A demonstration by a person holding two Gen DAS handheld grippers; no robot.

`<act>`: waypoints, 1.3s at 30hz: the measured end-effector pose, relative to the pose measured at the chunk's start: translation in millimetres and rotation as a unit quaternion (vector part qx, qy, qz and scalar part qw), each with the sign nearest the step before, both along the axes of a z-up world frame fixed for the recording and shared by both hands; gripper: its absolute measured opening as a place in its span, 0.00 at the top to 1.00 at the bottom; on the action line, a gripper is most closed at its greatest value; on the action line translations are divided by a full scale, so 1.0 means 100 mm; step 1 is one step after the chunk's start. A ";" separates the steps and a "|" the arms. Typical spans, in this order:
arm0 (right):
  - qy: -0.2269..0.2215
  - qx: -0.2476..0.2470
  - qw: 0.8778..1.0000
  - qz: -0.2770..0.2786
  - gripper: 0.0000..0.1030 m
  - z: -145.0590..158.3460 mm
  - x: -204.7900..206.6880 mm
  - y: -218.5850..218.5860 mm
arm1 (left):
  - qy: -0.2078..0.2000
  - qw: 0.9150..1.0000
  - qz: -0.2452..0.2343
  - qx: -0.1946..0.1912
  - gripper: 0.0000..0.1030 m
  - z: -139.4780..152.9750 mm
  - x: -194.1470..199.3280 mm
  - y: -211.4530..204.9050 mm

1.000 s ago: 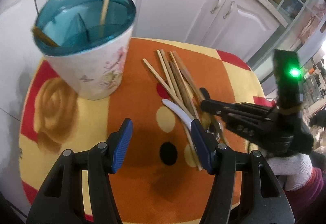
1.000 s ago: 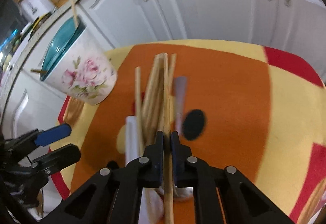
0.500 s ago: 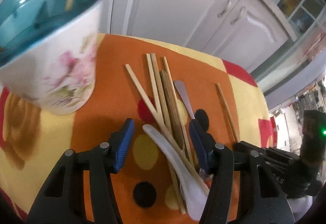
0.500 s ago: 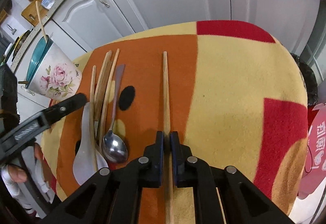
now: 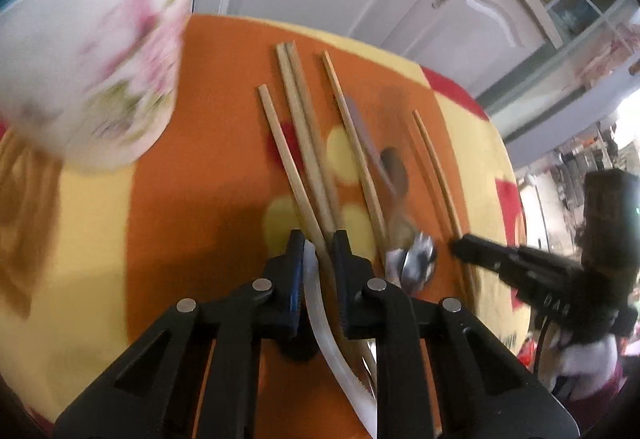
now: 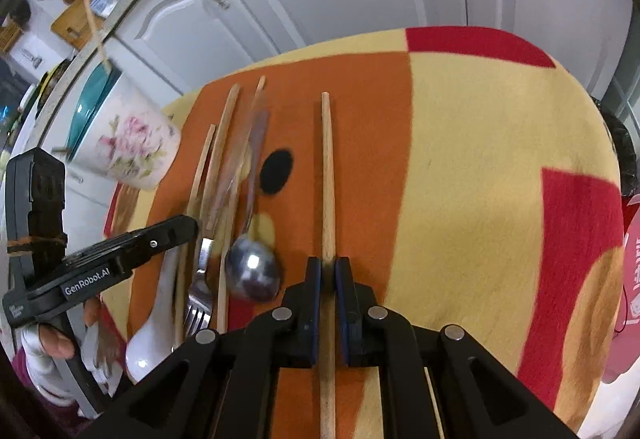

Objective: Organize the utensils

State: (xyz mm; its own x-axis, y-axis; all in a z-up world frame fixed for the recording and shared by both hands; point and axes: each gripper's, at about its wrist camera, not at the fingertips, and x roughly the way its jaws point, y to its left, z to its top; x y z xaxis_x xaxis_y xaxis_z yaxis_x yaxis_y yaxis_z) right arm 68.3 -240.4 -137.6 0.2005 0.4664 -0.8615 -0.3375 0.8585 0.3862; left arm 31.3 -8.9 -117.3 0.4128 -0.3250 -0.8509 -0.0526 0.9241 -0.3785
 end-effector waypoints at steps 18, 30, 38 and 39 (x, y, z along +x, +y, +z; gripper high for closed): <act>-0.022 -0.012 1.000 0.000 0.62 0.21 0.22 0.13 | -0.025 0.997 -0.003 0.071 0.64 0.25 -0.11 0.16; -0.026 -0.067 0.996 0.062 0.83 0.03 0.49 0.53 | 0.002 0.991 -0.008 0.136 0.65 0.05 0.29 -0.05; -0.056 -0.038 0.996 0.053 0.96 0.24 0.41 0.36 | -0.002 0.996 -0.008 0.093 0.94 0.05 0.34 0.04; -0.062 -0.031 0.996 0.048 0.96 0.30 0.39 0.32 | -0.008 0.997 -0.009 0.080 0.95 0.10 0.31 0.06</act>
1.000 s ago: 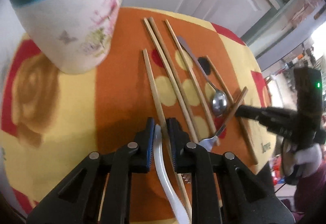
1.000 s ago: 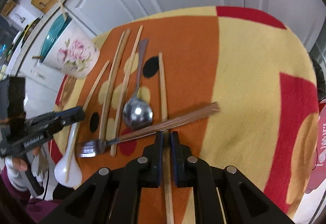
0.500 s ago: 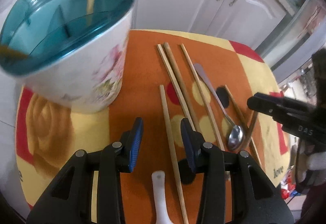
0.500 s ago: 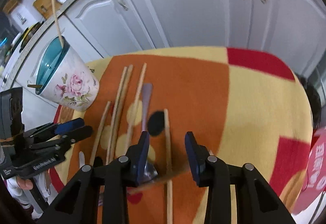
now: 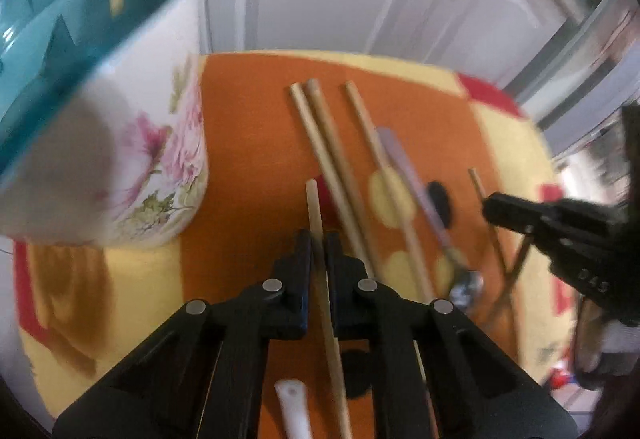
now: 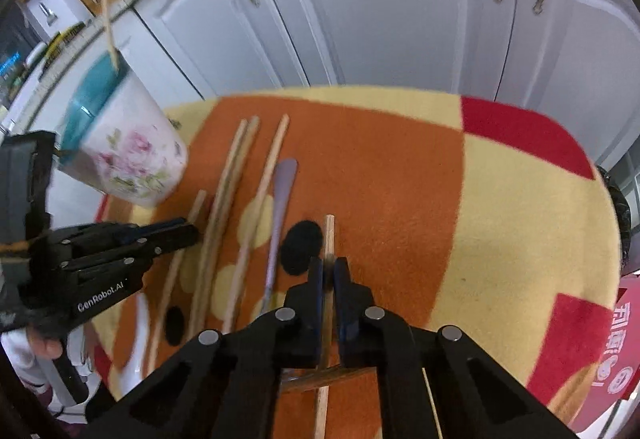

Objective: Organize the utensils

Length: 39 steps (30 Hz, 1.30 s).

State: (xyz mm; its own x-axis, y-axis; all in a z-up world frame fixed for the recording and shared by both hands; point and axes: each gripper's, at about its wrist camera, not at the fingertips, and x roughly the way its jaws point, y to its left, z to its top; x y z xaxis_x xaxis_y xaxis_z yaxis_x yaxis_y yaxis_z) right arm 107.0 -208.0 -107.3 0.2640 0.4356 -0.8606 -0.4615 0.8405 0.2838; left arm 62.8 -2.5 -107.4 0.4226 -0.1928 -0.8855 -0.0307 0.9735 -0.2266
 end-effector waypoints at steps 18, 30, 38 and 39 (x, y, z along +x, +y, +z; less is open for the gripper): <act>-0.129 0.108 0.985 -0.023 0.96 1.36 -0.50 -0.50 | -0.182 0.980 -0.041 -0.068 0.96 1.54 -0.73 0.33; -0.184 0.131 0.974 0.007 0.96 1.97 -0.56 -0.30 | -0.235 0.970 -0.019 -0.062 0.96 2.14 -0.79 0.61; -0.235 0.168 0.956 0.045 0.96 2.61 -0.41 0.18 | -0.274 0.961 0.009 -0.034 0.96 2.66 -0.74 0.97; -0.239 0.173 0.954 0.046 0.96 2.68 -0.37 0.26 | -0.278 0.960 0.014 -0.027 0.96 2.71 -0.73 1.02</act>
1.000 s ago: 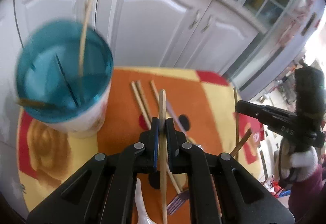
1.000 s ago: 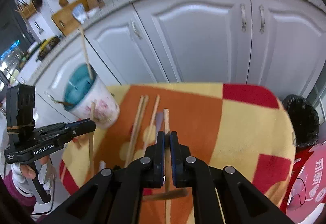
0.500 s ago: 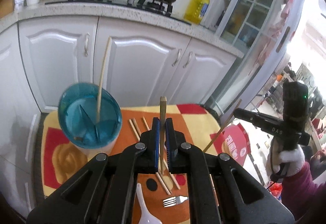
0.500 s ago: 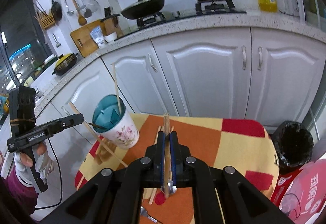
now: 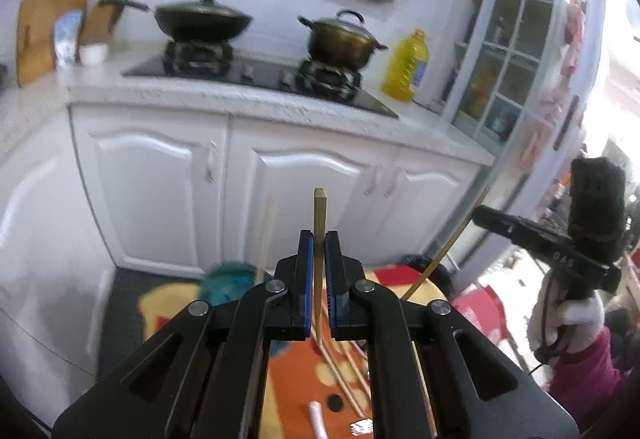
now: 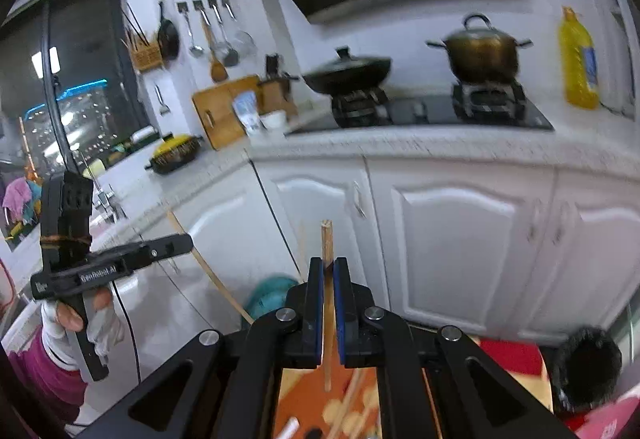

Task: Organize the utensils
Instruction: 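Lift both chopsticks into the floral holder and open both grippers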

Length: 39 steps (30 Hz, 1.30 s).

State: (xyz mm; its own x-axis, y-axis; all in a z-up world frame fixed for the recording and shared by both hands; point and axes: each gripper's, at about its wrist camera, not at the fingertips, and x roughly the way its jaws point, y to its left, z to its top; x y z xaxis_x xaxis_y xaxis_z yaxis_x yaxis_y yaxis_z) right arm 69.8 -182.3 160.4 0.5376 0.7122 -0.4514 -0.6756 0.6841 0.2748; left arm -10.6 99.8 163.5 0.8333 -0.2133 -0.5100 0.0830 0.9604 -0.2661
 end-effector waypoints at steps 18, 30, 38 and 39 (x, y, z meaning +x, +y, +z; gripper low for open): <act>0.055 -0.032 0.997 0.036 0.96 -0.52 0.76 1.33 | 0.054 0.993 0.087 0.055 0.96 -0.64 0.44 0.55; 0.138 -0.031 0.989 0.033 0.86 -1.19 0.99 1.43 | 0.106 0.989 0.102 0.022 0.93 -1.10 0.60 0.62; 0.148 -0.032 0.988 0.033 0.70 -1.25 0.87 1.30 | 0.103 0.989 0.101 0.020 0.68 -1.08 0.52 0.55; 0.149 -0.033 0.988 0.032 0.70 -1.26 0.84 1.28 | 0.103 0.989 0.101 0.022 0.67 -1.08 0.51 0.53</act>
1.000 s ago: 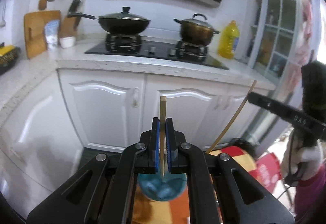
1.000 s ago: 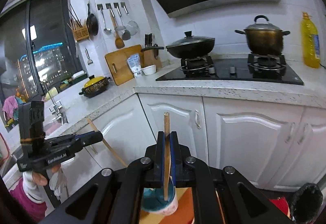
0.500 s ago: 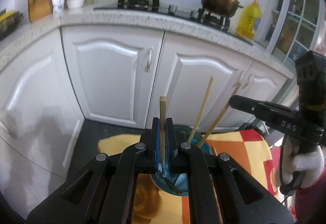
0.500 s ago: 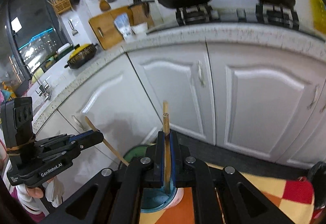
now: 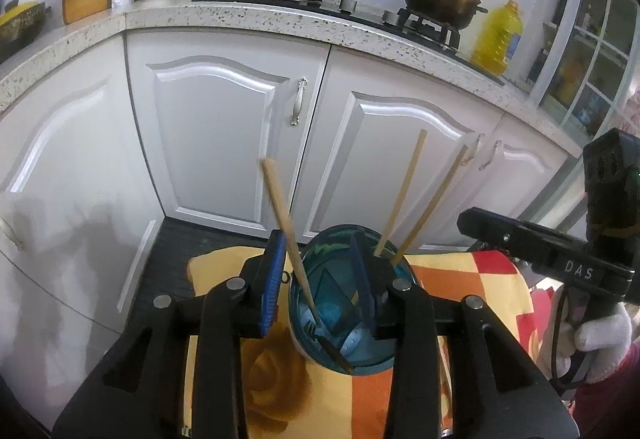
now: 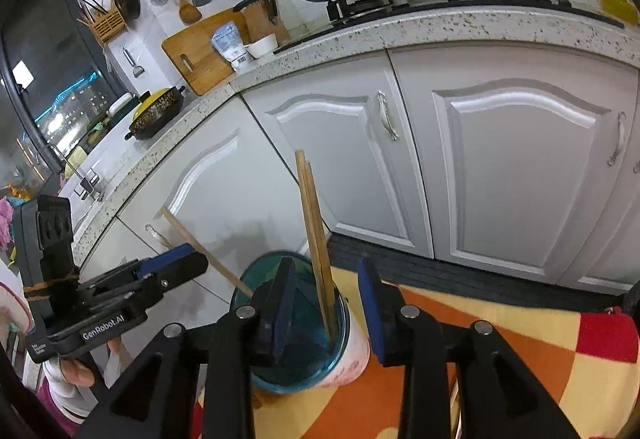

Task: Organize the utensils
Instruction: 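Lift both chopsticks into the floral holder and open both grippers, then grasp a wooden chopstick lying on the cloth with the right gripper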

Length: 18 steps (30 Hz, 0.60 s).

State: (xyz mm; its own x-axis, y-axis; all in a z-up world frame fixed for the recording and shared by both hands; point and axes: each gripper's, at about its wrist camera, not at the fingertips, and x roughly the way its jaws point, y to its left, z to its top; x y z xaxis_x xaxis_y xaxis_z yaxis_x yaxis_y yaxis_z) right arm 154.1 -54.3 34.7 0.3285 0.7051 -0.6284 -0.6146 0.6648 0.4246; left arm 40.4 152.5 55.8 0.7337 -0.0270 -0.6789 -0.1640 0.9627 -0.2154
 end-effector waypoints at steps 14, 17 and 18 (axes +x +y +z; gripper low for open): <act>-0.014 -0.029 0.999 -0.012 0.70 -0.01 -0.40 -0.41 | -0.029 0.999 0.015 0.038 0.48 0.23 -0.34 -0.24; -0.019 -0.037 0.999 -0.015 0.70 -0.01 -0.51 -0.55 | -0.035 0.998 0.011 0.049 0.48 0.27 -0.44 -0.34; -0.020 -0.040 0.999 -0.017 0.69 -0.02 -0.54 -0.59 | -0.037 0.998 0.008 0.051 0.47 0.28 -0.47 -0.38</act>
